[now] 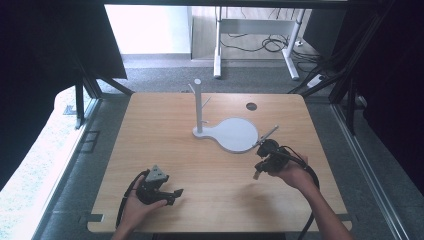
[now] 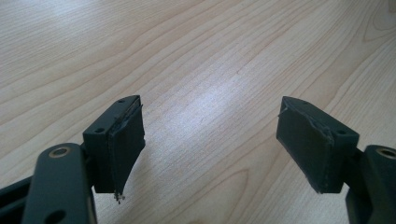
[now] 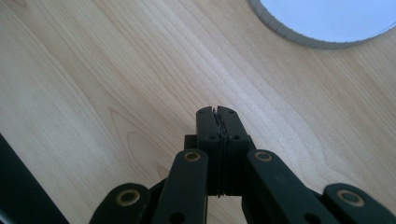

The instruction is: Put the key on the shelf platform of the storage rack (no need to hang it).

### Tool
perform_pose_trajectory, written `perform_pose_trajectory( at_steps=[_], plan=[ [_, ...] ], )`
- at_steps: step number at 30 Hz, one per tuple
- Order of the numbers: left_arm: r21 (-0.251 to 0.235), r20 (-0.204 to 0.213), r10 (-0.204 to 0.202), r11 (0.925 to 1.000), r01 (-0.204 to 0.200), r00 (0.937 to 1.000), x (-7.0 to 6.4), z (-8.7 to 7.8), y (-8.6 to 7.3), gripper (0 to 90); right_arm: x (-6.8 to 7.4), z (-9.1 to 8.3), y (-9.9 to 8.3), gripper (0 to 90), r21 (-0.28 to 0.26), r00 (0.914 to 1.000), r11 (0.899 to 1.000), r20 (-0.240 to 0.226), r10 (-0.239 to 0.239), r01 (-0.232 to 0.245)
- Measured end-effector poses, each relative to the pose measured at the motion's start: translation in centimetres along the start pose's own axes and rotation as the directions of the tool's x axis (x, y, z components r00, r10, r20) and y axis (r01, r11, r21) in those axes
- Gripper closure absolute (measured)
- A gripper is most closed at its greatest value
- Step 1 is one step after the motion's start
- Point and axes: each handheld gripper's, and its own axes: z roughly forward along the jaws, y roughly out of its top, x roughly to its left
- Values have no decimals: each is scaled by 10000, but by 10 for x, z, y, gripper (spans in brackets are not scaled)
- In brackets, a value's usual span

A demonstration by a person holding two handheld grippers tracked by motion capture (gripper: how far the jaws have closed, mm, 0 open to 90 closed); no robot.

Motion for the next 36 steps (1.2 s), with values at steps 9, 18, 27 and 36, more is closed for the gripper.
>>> perform_pose_trajectory(
  at_steps=[9,18,27,36],
  plan=[
    [32,23,74,10000,-75,10000,0,1,0,237,-3,-3,9,897,-47,10000,10000,24,-50,50],
    [19,16,69,10000,-69,10000,0,0,0,237,-9,-3,18,897,-83,10000,10000,57,40,-40],
    [3,13,46,10000,-46,10000,-1,0,0,237,-13,-1,30,897,-165,10000,9998,25,77,-77],
    [-10,31,65,10000,-65,10000,-1,0,1,237,-15,-1,44,897,-172,9999,9998,10,107,-107]
  ],
)
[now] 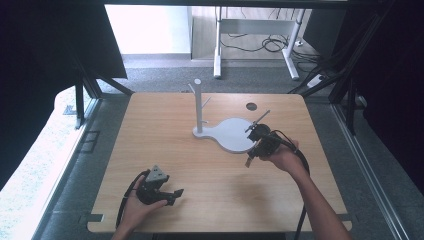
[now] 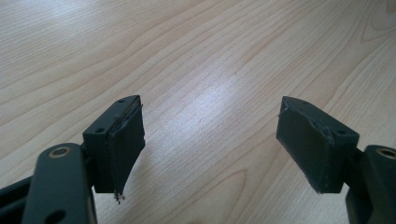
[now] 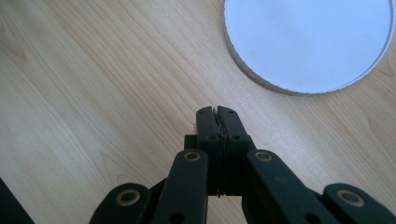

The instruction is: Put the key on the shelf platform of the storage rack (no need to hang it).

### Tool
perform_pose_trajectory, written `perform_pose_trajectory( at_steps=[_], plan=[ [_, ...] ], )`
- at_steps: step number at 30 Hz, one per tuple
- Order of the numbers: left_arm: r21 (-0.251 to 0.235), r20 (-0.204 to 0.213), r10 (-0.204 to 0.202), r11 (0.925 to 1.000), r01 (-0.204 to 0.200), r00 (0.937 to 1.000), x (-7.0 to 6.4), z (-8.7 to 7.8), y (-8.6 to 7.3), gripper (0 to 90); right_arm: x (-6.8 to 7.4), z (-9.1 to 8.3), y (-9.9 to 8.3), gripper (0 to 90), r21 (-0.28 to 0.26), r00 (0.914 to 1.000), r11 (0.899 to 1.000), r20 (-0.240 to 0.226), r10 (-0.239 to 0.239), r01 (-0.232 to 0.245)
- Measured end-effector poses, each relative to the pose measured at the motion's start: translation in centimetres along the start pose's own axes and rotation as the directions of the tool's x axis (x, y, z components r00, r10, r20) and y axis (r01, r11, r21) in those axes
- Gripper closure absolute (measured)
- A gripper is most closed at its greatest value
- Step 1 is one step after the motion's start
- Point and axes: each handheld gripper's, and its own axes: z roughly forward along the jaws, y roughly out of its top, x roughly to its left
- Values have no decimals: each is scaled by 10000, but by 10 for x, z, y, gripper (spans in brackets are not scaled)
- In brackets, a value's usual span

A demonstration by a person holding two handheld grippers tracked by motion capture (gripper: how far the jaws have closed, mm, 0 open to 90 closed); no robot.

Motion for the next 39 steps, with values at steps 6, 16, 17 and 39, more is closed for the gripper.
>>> perform_pose_trajectory(
  at_steps=[6,16,17,39],
  plan=[
    [14,7,15,10000,-15,10000,0,0,0,237,-1,0,8,896,-36,10000,10000,-25,3,-4],
    [31,21,33,10000,-33,10000,0,0,0,236,-4,5,19,897,-14,10000,10000,-44,59,-59],
    [29,21,38,10000,-38,10000,0,0,0,237,-4,6,20,897,-66,10000,10000,-10,71,-71],
    [10,-5,28,10000,-28,10000,2,-1,0,236,-14,11,38,897,114,9998,9998,-67,167,-167]
  ],
)
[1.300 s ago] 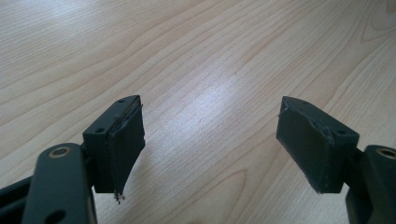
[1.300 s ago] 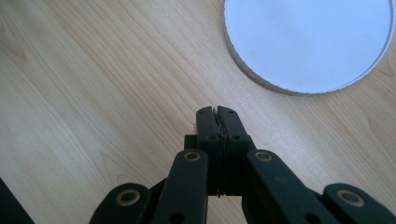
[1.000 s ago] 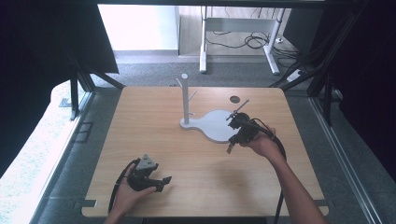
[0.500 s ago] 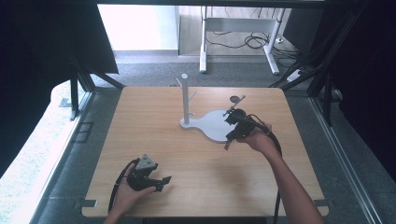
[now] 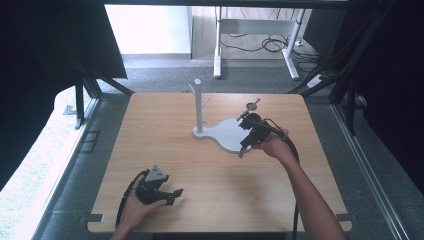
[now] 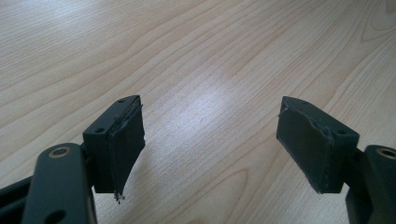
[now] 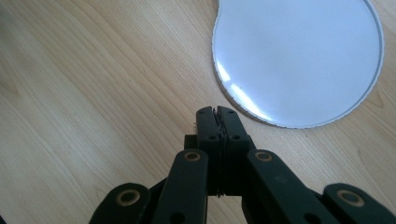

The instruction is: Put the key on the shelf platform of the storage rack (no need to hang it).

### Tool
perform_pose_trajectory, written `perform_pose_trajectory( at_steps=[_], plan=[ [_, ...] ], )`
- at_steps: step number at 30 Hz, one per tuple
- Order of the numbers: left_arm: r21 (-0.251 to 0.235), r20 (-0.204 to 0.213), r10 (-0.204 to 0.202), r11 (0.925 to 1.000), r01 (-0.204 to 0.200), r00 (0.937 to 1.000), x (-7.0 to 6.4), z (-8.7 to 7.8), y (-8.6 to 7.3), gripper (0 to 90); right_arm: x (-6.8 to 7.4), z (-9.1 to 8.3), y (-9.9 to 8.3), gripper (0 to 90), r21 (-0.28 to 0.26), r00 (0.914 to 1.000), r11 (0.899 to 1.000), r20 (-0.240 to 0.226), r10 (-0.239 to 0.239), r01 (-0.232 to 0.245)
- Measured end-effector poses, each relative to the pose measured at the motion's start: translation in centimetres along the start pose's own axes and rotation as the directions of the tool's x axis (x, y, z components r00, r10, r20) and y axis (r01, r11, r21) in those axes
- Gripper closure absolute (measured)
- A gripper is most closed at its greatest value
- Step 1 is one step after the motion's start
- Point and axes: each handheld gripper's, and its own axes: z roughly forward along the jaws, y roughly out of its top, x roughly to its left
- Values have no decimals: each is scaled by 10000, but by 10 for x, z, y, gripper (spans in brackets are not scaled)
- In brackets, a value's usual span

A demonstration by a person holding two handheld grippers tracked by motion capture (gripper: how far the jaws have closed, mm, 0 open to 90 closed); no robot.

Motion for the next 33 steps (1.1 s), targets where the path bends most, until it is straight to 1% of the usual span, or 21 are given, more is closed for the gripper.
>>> perform_pose_trajectory(
  at_steps=[5,9,15,19,25,30,33],
  plan=[
    [-6,3,-8,10000,8,10000,0,0,0,236,-3,0,4,897,22,9999,9999,50,119,-119],
    [-12,12,-6,10000,6,10000,0,-1,0,236,-5,-2,7,897,19,9996,9998,189,208,-208],
    [-54,11,-30,10000,30,10000,1,-1,0,236,-10,-1,12,897,-41,9995,9995,60,314,-314],
    [-74,31,-49,10000,49,10000,1,-2,0,237,-15,1,15,897,-8,9990,9991,184,414,-414],
    [-73,36,-50,10000,50,10000,0,-1,0,237,-17,0,21,897,-35,9981,9988,366,491,-490],
    [-43,36,-22,10000,23,10000,0,-2,0,236,-21,1,24,897,-24,9982,9987,336,502,-502],
    [-20,39,-58,10000,58,10000,0,-1,0,236,-23,3,26,897,1,9976,9981,313,611,-611]
  ],
)
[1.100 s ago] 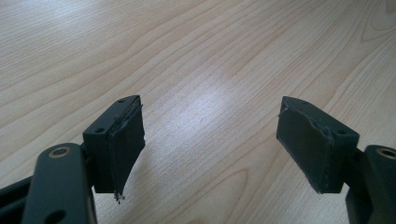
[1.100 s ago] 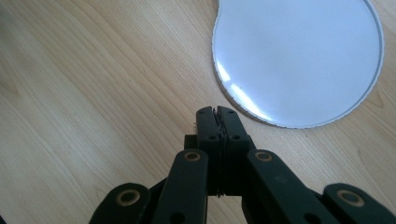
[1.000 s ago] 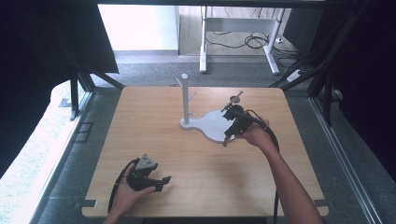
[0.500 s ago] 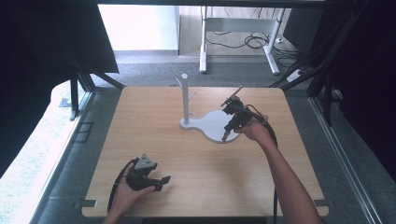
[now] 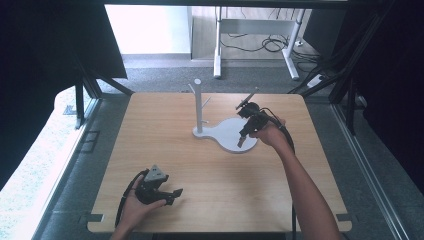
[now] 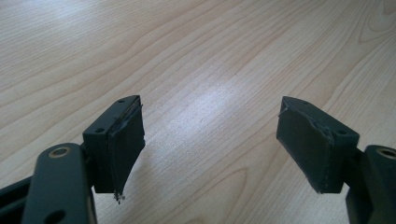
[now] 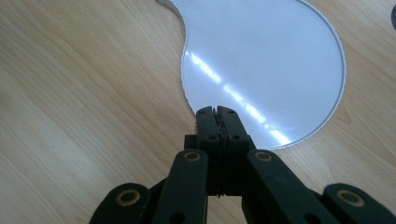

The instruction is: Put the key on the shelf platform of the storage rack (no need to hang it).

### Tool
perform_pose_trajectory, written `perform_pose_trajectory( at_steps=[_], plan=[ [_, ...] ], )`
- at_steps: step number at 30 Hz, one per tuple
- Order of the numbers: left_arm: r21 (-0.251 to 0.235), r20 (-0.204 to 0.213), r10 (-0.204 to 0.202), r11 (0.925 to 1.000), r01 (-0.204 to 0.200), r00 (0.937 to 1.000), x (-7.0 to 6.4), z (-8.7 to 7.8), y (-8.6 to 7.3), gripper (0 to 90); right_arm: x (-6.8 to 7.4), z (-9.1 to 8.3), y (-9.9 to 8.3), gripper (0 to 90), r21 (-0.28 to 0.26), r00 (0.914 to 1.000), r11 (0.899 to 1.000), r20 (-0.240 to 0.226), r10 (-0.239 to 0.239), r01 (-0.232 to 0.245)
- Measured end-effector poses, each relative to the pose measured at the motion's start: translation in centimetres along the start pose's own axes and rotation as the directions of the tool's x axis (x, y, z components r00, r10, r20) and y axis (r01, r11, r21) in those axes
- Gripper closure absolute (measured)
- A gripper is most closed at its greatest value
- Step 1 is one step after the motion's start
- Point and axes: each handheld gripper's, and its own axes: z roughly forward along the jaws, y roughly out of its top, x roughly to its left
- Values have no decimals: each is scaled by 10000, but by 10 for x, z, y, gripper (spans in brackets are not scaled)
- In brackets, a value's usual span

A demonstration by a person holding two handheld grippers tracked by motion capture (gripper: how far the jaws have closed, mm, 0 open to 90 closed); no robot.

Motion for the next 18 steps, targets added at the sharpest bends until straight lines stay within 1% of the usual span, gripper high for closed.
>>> perform_pose_trajectory(
  at_steps=[2,12,18],
  plan=[
    [-5,-5,0,10000,0,10000,0,0,0,236,-2,2,1,897,69,10000,10000,-65,50,-49],
    [-38,-5,-33,10000,33,10000,1,0,0,236,-12,6,7,897,94,9995,9994,29,325,-325],
    [-2,4,-17,10000,17,10000,1,1,0,236,-17,12,10,897,120,9991,9990,67,424,-424]
  ],
)
